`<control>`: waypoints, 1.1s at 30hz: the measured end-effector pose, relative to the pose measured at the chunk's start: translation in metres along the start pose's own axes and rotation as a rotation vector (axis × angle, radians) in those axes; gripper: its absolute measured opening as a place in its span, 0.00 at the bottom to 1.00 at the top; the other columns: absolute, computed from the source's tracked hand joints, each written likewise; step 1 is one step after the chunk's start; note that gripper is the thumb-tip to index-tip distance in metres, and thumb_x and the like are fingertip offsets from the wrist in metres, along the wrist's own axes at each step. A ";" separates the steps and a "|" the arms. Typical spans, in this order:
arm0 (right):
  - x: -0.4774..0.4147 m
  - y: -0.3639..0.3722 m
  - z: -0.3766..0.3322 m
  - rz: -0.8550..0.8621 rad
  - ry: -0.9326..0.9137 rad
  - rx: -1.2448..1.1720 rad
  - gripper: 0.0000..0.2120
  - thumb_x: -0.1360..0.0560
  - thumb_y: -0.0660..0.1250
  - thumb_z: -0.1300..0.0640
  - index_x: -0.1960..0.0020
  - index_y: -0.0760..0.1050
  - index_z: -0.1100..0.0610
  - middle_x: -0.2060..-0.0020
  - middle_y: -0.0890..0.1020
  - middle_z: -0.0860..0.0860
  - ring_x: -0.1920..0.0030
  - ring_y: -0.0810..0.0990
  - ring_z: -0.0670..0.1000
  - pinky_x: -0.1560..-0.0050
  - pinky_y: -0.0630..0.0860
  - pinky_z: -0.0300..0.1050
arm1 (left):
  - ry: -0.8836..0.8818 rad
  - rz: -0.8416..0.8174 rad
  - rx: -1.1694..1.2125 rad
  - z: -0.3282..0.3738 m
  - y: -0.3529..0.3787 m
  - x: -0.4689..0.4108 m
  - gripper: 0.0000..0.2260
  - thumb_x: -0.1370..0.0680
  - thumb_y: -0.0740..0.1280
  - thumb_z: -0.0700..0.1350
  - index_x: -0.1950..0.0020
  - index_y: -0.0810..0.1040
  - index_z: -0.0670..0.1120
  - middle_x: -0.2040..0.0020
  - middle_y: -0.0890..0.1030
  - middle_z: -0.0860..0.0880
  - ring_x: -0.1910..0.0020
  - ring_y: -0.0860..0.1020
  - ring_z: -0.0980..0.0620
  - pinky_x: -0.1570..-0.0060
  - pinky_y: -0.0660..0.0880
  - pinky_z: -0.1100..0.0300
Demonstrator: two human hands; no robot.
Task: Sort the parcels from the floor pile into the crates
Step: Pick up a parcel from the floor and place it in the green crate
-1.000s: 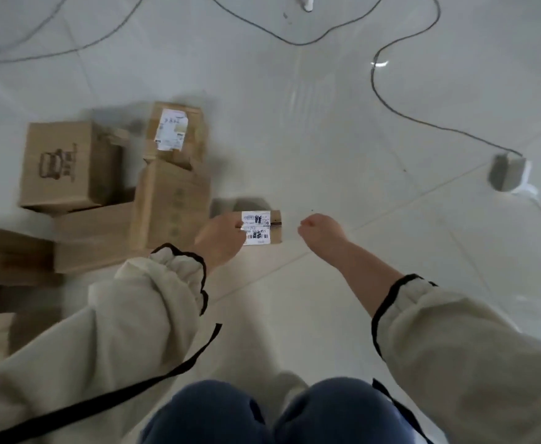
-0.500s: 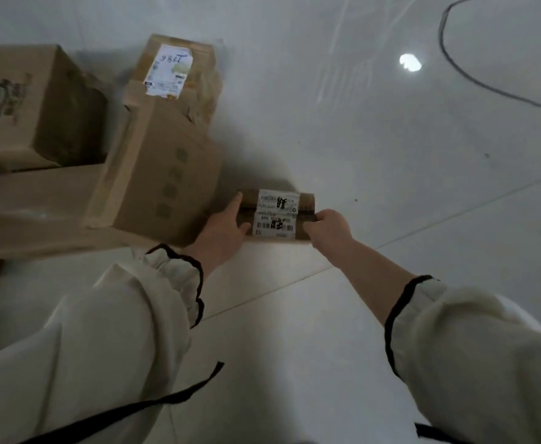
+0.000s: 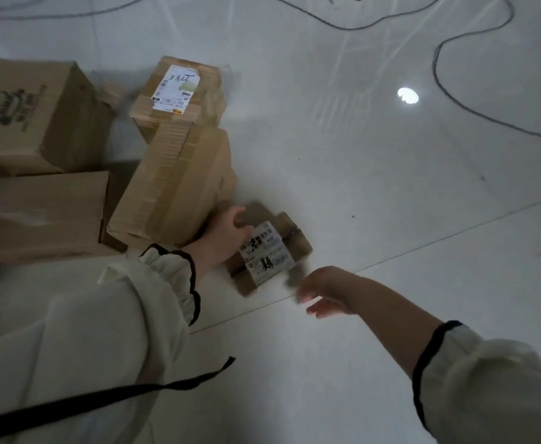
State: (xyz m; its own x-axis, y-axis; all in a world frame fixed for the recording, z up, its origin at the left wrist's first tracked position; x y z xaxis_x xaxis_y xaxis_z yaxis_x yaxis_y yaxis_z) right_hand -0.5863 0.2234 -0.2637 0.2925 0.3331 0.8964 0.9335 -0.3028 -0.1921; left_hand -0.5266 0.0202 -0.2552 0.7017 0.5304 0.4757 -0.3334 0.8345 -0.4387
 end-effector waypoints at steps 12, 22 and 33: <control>-0.010 0.001 -0.036 0.444 -0.234 0.014 0.13 0.26 0.63 0.58 0.43 0.75 0.61 0.55 0.78 0.54 0.57 0.75 0.53 0.62 0.73 0.42 | -0.364 -0.244 -0.252 -0.032 -0.022 0.026 0.22 0.24 0.67 0.57 0.39 0.73 0.41 0.51 0.80 0.41 0.61 0.81 0.44 0.67 0.79 0.55; -0.011 -0.002 -0.017 0.427 -0.212 -0.099 0.15 0.26 0.67 0.56 0.42 0.71 0.59 0.51 0.77 0.54 0.52 0.79 0.56 0.51 0.81 0.55 | -0.282 -0.143 0.096 -0.057 -0.013 0.019 0.16 0.25 0.69 0.51 0.44 0.74 0.42 0.53 0.81 0.45 0.60 0.80 0.49 0.65 0.77 0.57; -0.010 -0.004 -0.016 0.396 -0.295 -0.295 0.11 0.25 0.67 0.56 0.44 0.73 0.56 0.50 0.80 0.54 0.55 0.80 0.52 0.54 0.81 0.48 | -0.187 -0.078 0.153 -0.048 -0.015 0.014 0.11 0.23 0.67 0.48 0.49 0.76 0.41 0.53 0.82 0.44 0.57 0.80 0.47 0.59 0.78 0.55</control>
State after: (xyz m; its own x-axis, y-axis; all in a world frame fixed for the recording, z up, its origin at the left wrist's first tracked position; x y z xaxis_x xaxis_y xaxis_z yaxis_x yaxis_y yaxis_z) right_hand -0.5963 0.2068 -0.2657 0.6930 0.3655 0.6214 0.6559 -0.6774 -0.3331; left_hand -0.4817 0.0082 -0.2784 0.6051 0.4704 0.6423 -0.3846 0.8791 -0.2815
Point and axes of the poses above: each hand's wrist, its own x-axis away from the middle knuckle, its own y-axis out of the palm, z = x × y, the point moved 5 cm from there along -x, towards the middle knuckle
